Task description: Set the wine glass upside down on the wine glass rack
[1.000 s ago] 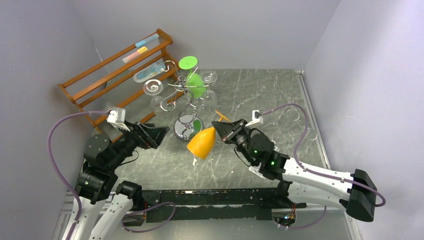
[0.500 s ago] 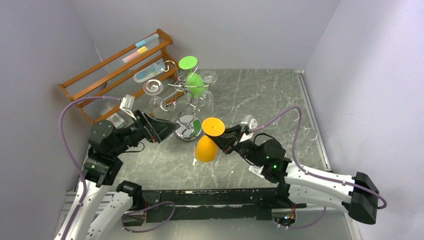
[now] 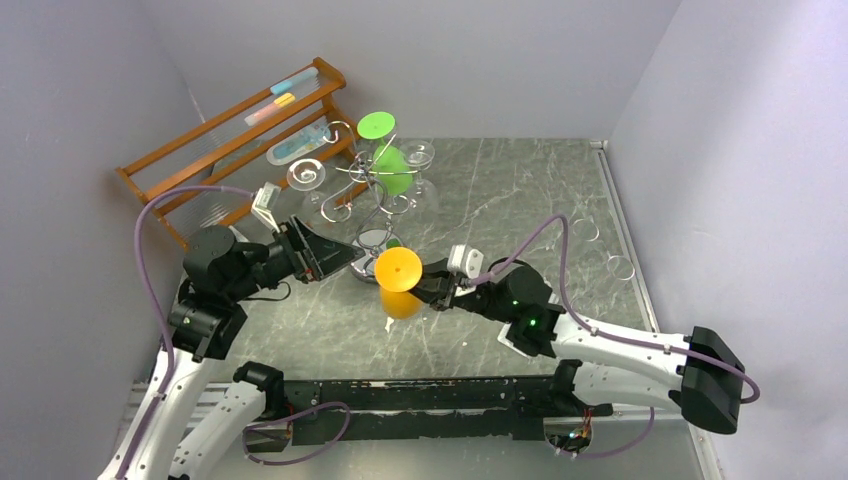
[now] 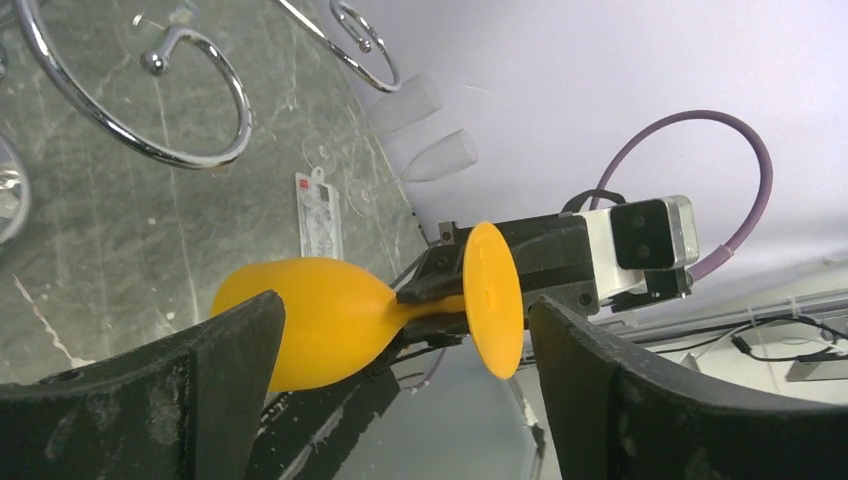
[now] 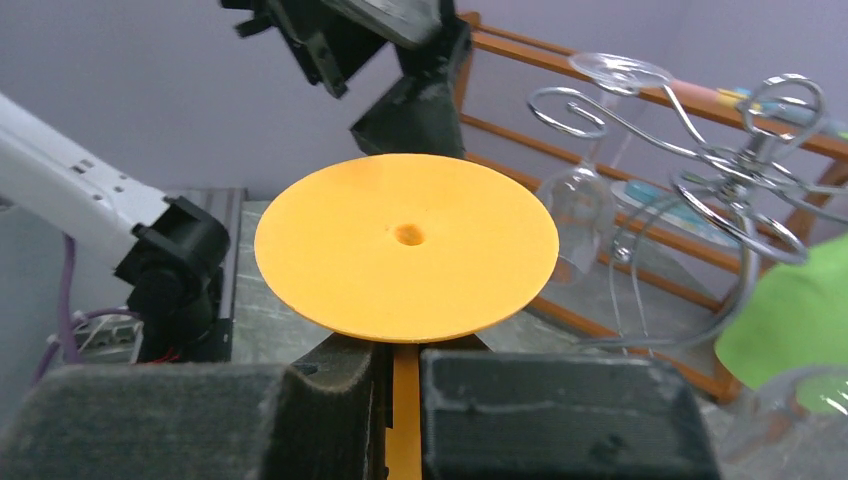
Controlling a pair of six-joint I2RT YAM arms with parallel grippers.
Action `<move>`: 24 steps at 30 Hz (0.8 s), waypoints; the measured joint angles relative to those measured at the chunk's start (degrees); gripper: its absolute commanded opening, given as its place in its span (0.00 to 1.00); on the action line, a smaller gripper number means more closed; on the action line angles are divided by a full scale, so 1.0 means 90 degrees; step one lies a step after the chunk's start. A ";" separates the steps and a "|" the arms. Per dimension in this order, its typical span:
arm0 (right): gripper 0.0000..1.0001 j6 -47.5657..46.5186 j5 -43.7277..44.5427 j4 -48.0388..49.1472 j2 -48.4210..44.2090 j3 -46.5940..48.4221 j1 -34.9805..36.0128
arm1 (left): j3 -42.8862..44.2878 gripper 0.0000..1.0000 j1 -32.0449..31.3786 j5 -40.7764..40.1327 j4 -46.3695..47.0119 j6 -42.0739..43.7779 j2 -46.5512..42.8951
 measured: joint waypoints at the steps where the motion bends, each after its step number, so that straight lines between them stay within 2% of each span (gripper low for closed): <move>1: 0.00 -0.0017 -0.0134 0.0019 0.0051 0.0036 0.0000 | 0.0000 0.91 0.0000 0.0022 -0.0036 -0.0029 0.0024; 6: 0.00 -0.0024 -0.0690 0.0024 0.0282 0.0221 0.0000 | 0.0000 0.82 0.0000 0.0287 -0.0085 -0.0304 0.0095; 12: 0.00 0.0007 -0.1081 0.0061 0.0597 0.0391 0.0000 | 0.0000 0.63 0.0000 0.0605 -0.0236 -0.0466 0.0136; 22: 0.00 0.0185 -0.1392 0.0216 0.1030 0.0576 0.0000 | -0.0061 0.43 0.0000 0.1112 -0.0323 -0.0537 0.0238; 24: 0.00 0.0194 -0.1396 0.0228 0.1122 0.0624 0.0000 | -0.0058 0.37 0.0000 0.1171 -0.0413 -0.0493 0.0248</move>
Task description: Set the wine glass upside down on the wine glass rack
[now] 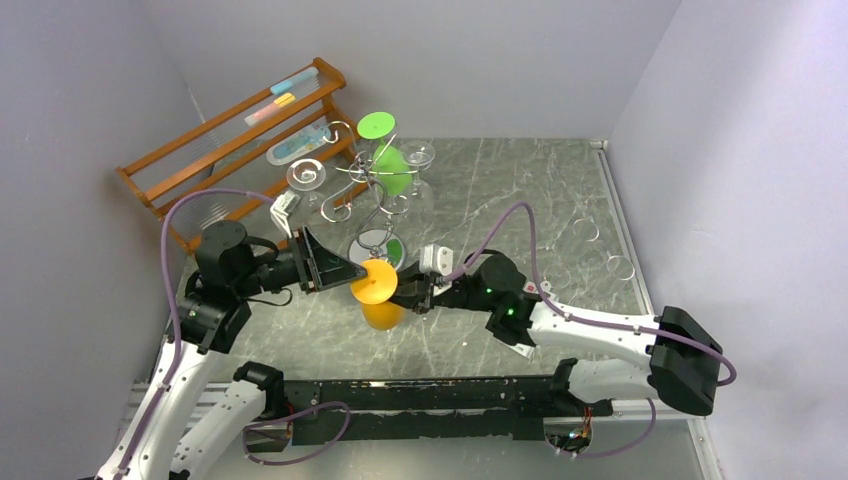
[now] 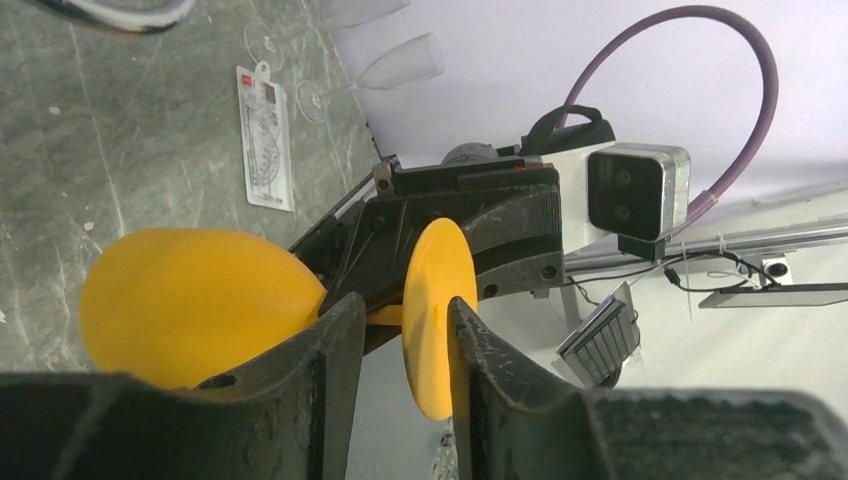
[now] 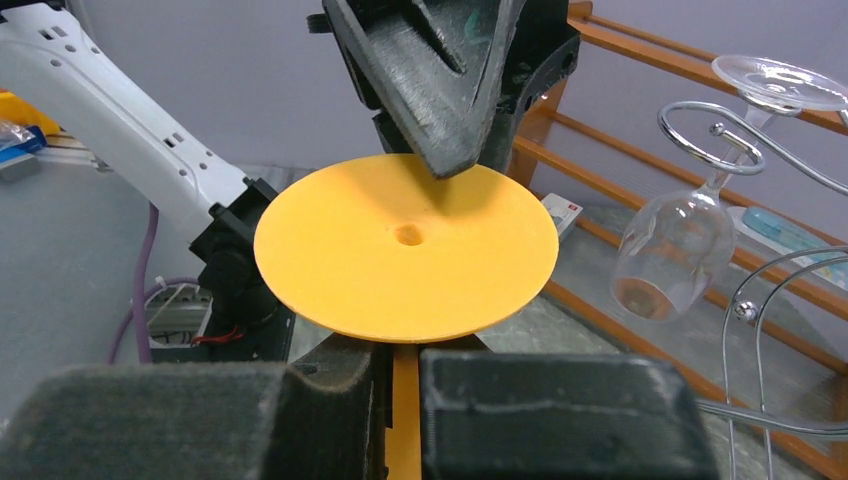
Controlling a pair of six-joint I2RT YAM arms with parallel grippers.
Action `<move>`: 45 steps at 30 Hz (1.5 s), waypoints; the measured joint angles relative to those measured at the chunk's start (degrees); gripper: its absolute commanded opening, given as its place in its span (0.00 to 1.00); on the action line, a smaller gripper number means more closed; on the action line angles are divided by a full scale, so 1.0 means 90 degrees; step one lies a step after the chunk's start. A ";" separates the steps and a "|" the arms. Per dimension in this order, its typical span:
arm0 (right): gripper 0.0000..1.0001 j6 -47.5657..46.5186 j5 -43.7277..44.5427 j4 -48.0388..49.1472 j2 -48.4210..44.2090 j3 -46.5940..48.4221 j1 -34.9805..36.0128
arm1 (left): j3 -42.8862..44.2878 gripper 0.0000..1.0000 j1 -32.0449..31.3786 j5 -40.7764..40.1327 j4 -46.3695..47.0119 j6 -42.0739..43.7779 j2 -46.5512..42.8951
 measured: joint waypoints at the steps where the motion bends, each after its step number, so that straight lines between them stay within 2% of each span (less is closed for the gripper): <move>1: 0.00 0.0000 -0.0007 0.0015 0.0044 0.0019 0.0000 | 0.0000 0.34 0.0000 0.0029 -0.0053 0.0022 0.0002; 6: 0.00 -0.0005 -0.0039 0.0085 0.0180 0.0024 0.0000 | -0.0002 0.23 0.0000 0.0262 -0.0175 0.0039 0.0007; 9: 0.00 -0.0024 -0.0063 0.0136 0.0214 0.0024 0.0000 | -0.0019 0.06 0.0002 0.0357 -0.0199 0.0019 0.0005; 11: 0.00 -0.0049 -0.0078 0.0170 0.0216 0.0027 0.0000 | -0.0024 0.05 0.0002 0.0374 -0.0197 -0.0024 0.0000; 12: 0.08 -0.0073 -0.0092 0.0177 0.0226 0.0027 0.0000 | -0.0024 0.05 0.0002 0.0376 -0.0192 -0.0044 -0.0012; 14: 0.32 -0.0090 -0.0107 0.0185 0.0228 0.0032 0.0002 | -0.0022 0.05 0.0002 0.0376 -0.0194 -0.0078 -0.0044; 16: 0.47 -0.0005 -0.0080 0.0182 0.0228 0.0034 0.0015 | -0.0015 0.05 0.0000 0.0374 -0.0223 -0.0066 -0.0070; 17: 0.62 0.0044 -0.0068 0.0146 0.0223 0.0032 0.0017 | 0.0022 0.05 0.0000 0.0352 -0.0253 -0.0027 -0.0080; 18: 0.64 0.0151 0.0039 0.0134 0.0221 0.0032 0.0010 | 0.0155 0.05 -0.0005 0.0282 -0.0355 0.0080 -0.0083; 24: 0.67 0.0304 0.0223 0.0056 -0.0214 -0.0189 0.0015 | 0.0702 0.05 -0.0010 -0.0262 -0.0806 0.0328 -0.0075; 29: 0.68 0.0282 0.0403 -0.0226 -0.0974 -0.0491 0.0017 | 0.1137 0.05 -0.0010 -0.0935 -0.1141 0.0444 -0.0070; 34: 0.68 0.0262 0.0702 -0.0486 -0.1688 -0.0729 0.0017 | 0.1345 0.05 -0.0010 -0.1564 -0.1302 0.0403 -0.0095; 41: 0.68 0.0274 0.1044 -0.0656 -0.2239 -0.0804 0.0017 | 0.1685 0.05 -0.0010 -0.2011 -0.1515 0.0209 -0.0005; 45: 0.68 0.0289 0.1122 -0.0719 -0.2494 -0.0804 0.0017 | 0.2446 0.05 -0.0010 -0.2999 -0.2324 0.0318 0.0124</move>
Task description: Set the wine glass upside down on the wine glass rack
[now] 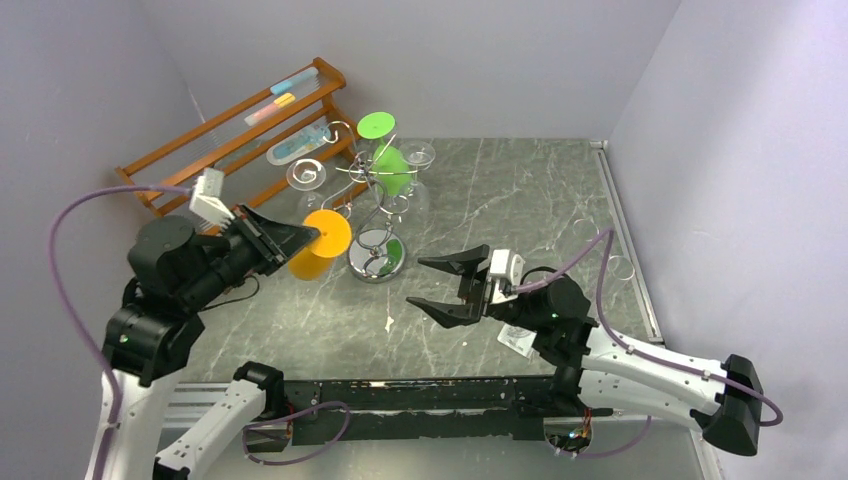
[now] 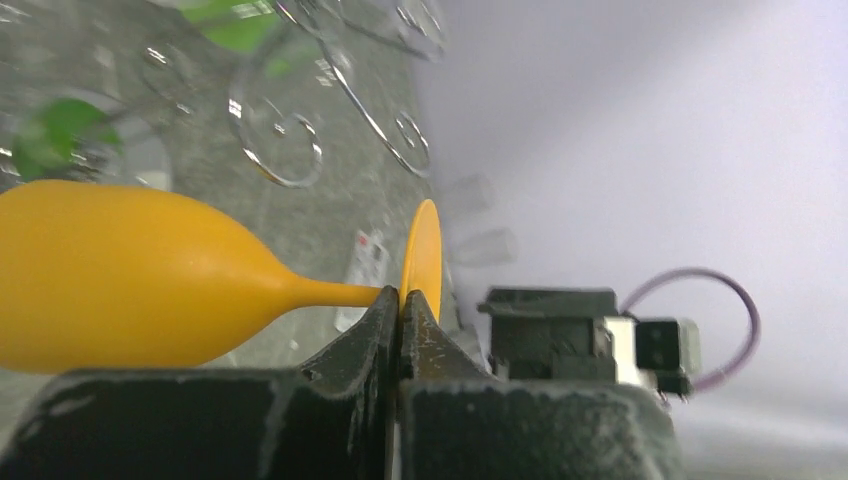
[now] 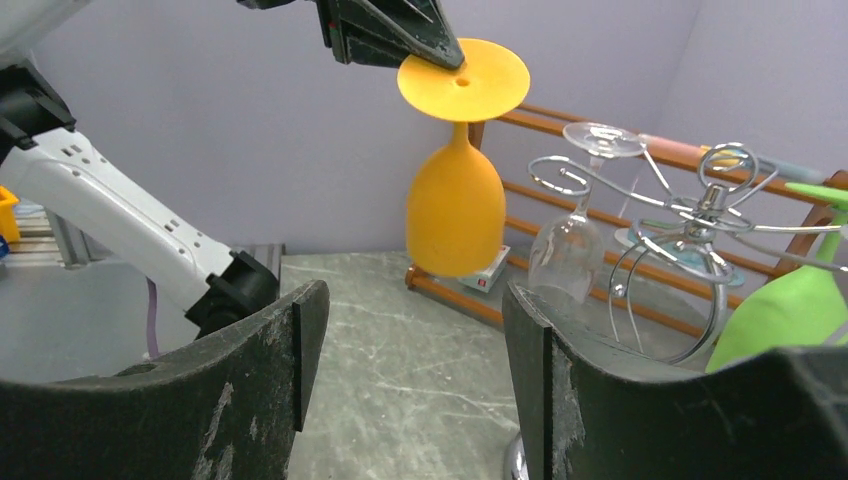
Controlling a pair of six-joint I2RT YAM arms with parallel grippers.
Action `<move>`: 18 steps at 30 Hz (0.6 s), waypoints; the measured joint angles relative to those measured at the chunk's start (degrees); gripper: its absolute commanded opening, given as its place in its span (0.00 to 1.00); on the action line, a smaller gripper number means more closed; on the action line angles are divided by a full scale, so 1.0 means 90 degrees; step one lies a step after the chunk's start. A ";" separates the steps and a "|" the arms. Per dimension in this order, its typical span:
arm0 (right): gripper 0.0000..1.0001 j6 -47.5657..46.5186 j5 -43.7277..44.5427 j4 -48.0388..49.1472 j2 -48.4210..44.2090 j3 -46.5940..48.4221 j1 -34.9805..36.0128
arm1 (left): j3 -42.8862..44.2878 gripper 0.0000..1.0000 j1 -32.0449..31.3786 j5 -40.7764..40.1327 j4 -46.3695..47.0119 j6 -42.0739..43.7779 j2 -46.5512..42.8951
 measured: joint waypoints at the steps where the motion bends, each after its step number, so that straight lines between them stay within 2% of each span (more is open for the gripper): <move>1: 0.68 0.0000 0.0017 -0.0015 -0.0049 -0.0002 0.0000 | 0.0240 0.05 0.0000 -0.0362 -0.0243 0.0053 0.0019; 6: 0.68 0.0007 0.0073 -0.0104 -0.0272 -0.0002 0.0000 | 0.1115 0.05 -0.0002 -0.1773 -0.0991 0.0306 0.0032; 10: 0.68 0.0019 0.0092 -0.0265 -0.0359 -0.0002 0.0000 | 0.1615 0.05 -0.0061 -0.2514 -0.1229 0.0517 0.0211; 18: 0.68 0.0148 0.0121 -0.0321 -0.0423 -0.0066 0.0000 | 0.2278 0.05 -0.0323 -0.3568 -0.0862 0.0991 0.1205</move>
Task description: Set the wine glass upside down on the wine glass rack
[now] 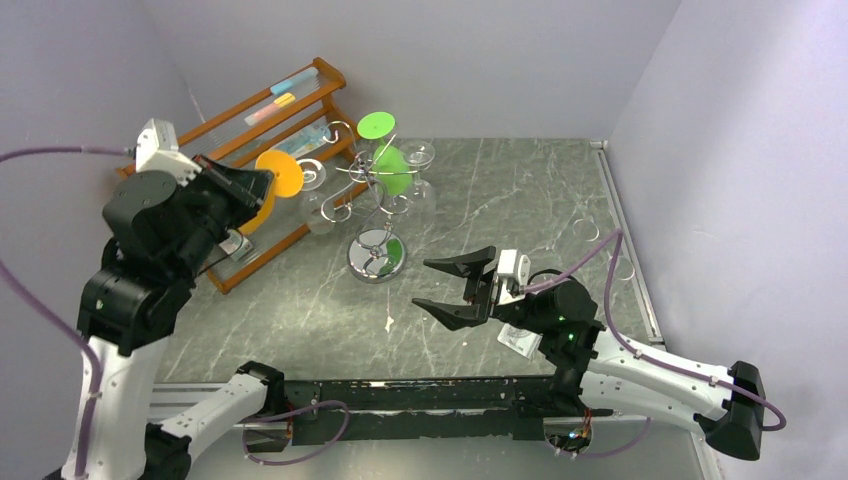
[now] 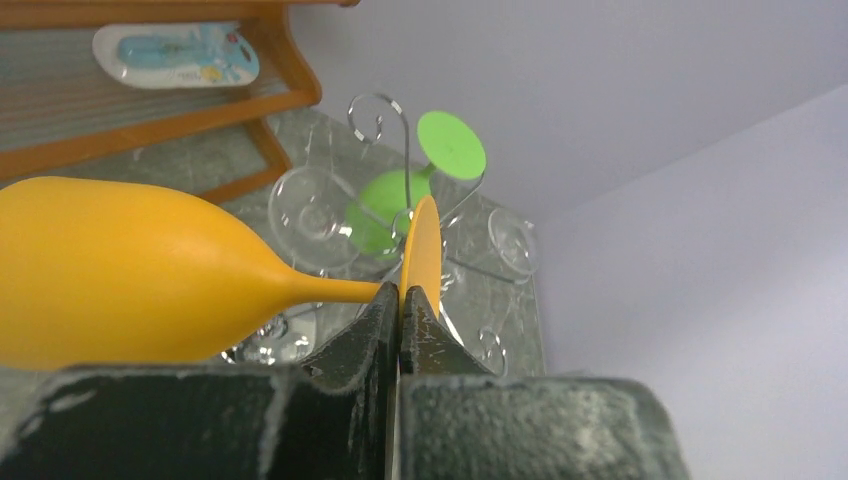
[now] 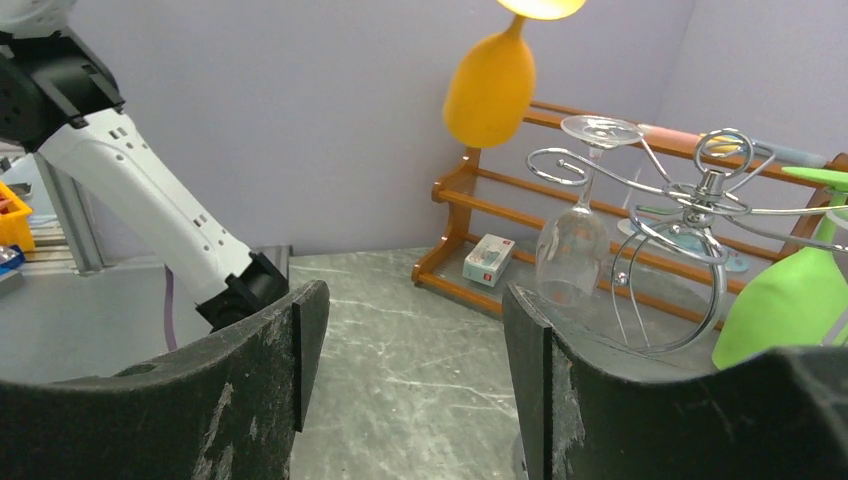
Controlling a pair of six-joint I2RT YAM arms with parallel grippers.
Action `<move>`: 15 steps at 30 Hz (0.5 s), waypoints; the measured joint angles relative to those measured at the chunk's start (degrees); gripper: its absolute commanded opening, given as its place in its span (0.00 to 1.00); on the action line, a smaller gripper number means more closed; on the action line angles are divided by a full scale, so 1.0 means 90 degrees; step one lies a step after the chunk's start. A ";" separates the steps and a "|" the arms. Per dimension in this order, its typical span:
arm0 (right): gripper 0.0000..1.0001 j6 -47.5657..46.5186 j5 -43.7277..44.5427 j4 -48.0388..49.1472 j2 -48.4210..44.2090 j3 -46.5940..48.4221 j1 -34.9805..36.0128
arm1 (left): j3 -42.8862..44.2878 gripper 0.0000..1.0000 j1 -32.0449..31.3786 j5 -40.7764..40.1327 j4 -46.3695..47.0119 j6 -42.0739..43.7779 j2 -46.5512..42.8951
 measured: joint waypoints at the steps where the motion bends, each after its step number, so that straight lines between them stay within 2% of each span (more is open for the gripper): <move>1: 0.68 0.0034 -0.0005 0.0002 0.0000 0.0000 0.0000 | 0.0073 0.05 -0.0010 -0.0024 0.0102 0.0061 0.0143; 8: 0.68 0.0126 -0.0083 -0.0185 -0.0029 0.0007 0.0000 | 0.0381 0.05 -0.0034 -0.0029 0.1052 0.0532 0.1059; 15: 0.68 0.0083 -0.0102 -0.0364 -0.0126 0.0007 0.0000 | 0.0384 0.05 -0.0034 -0.0170 0.1817 0.1103 0.1535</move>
